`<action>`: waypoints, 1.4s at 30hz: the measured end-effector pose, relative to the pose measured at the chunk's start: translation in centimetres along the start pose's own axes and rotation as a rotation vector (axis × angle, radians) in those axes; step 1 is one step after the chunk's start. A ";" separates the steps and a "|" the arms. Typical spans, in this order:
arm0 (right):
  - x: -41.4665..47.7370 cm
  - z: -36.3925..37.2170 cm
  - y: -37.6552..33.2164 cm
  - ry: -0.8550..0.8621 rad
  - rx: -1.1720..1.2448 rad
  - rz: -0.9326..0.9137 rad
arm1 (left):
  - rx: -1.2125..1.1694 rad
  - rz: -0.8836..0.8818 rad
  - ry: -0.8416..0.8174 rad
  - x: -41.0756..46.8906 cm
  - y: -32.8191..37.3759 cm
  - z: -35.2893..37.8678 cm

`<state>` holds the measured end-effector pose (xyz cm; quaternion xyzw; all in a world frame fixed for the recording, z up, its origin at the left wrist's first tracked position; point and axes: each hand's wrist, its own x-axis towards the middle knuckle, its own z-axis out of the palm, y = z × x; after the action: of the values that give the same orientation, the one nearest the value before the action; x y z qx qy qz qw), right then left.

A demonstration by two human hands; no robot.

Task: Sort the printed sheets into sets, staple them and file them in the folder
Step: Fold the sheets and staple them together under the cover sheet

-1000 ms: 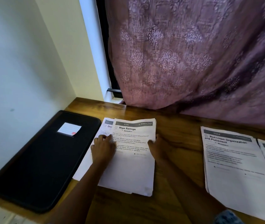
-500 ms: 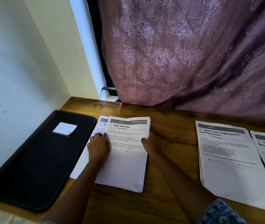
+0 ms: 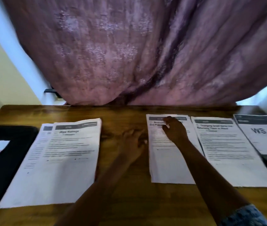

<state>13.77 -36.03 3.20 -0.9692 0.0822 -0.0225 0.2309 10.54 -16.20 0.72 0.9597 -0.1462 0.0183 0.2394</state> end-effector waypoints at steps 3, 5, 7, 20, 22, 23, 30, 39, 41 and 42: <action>2.1 -1.9 4.9 -0.033 -0.092 0.035 | 0.059 0.024 -0.110 1.7 3.7 3.7; 3.3 -2.6 6.8 -0.056 -0.164 -0.003 | 0.123 0.024 -0.160 2.2 4.0 5.2; 4.6 -3.2 8.4 -0.089 -0.223 -0.055 | 0.149 -0.002 -0.187 2.2 3.8 6.3; 6.4 -4.9 8.7 -0.283 0.202 -0.158 | 0.231 0.007 -0.064 2.1 2.9 8.8; 5.6 -5.1 9.4 -0.336 0.514 -0.008 | 0.223 0.013 -0.046 2.1 2.9 8.8; 4.9 -5.3 9.9 -0.324 0.631 0.078 | 0.229 0.016 -0.042 2.2 2.9 8.8; -0.3 -3.5 10.9 -0.189 0.824 0.315 | 0.133 -0.049 -0.122 2.7 3.4 7.9; -3.6 -9.3 6.3 -0.002 0.955 -0.071 | -1.480 -0.359 -0.104 3.3 6.3 -1.2; -4.4 -11.0 4.7 0.078 1.041 -0.158 | -1.335 -0.273 0.131 3.0 8.4 -3.6; -4.7 -11.7 4.1 0.109 1.095 -0.204 | -1.225 -0.214 0.265 2.4 9.9 -5.2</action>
<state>7.59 -43.98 11.74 -0.7084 -0.0240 -0.1344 0.6924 10.15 -22.75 10.02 0.6477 -0.0025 0.0258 0.7614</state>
